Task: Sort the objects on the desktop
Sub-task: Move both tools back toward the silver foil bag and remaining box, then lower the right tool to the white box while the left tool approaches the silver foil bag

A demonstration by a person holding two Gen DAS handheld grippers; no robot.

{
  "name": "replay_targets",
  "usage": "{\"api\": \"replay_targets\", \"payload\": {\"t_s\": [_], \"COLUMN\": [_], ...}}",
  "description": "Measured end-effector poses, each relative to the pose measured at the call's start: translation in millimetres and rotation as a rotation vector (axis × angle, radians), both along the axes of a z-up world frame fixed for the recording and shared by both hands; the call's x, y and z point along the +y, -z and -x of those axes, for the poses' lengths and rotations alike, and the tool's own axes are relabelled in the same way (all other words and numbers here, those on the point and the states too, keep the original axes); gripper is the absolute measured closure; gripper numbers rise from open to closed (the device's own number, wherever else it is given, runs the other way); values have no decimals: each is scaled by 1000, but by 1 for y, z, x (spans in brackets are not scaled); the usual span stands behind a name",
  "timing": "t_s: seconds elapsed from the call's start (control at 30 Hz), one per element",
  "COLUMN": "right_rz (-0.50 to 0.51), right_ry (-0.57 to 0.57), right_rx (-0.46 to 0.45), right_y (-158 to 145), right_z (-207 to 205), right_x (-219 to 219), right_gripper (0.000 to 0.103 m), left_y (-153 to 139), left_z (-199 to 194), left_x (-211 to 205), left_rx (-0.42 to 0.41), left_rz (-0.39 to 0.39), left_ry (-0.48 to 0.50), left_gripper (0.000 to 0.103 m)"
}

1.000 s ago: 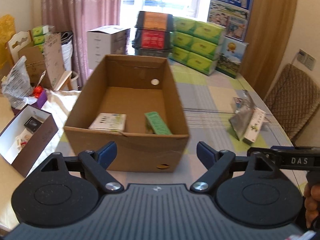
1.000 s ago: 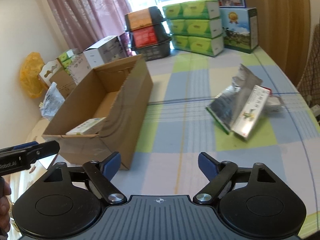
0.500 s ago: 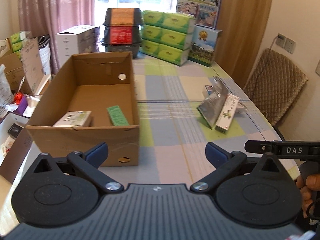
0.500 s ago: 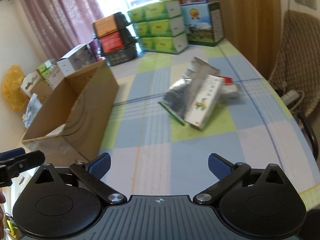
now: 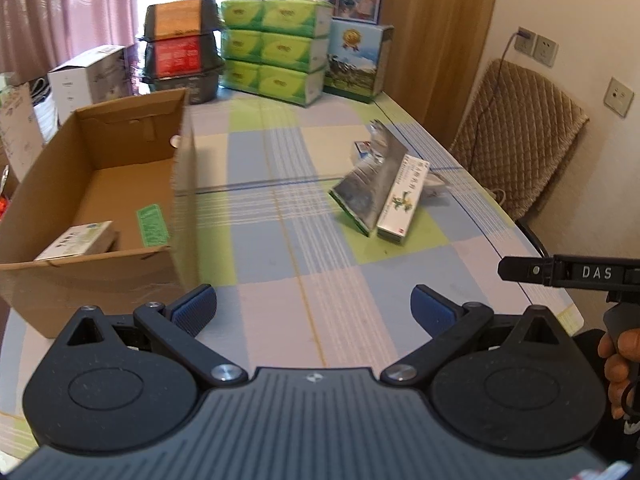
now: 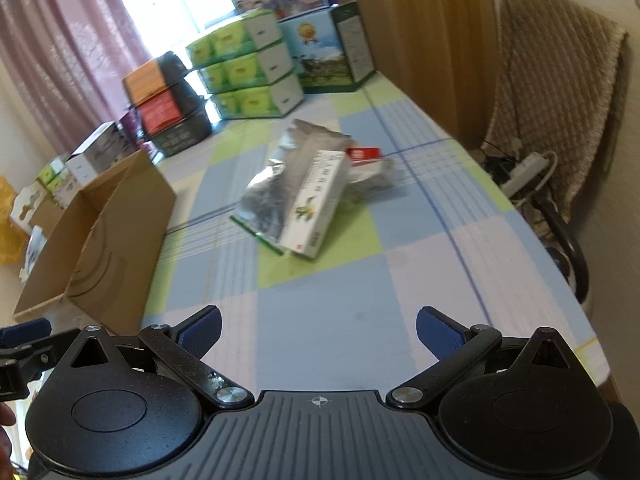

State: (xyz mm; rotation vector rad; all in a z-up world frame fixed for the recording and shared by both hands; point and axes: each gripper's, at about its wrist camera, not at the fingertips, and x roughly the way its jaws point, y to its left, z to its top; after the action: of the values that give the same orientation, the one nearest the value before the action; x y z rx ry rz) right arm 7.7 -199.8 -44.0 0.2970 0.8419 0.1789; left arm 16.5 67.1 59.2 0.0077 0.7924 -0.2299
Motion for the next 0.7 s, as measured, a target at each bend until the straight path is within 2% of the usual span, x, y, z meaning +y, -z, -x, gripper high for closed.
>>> {"api": "replay_targets", "payload": {"t_s": [0.3,0.7], "right_rz": [-20,-23], "right_ry": [46,31], "right_rx": [27,30], "right_y": [14,23], "right_z": [-1,-18], "right_x": [-24,-29], "right_gripper": [2,2], "left_y": [12,23], "left_z": [-14,-38], "left_x": [-21,-41], "left_rx": [30,46], "left_rz": [-15,-28], "left_ry": [40,79], "left_gripper": [2,2]}}
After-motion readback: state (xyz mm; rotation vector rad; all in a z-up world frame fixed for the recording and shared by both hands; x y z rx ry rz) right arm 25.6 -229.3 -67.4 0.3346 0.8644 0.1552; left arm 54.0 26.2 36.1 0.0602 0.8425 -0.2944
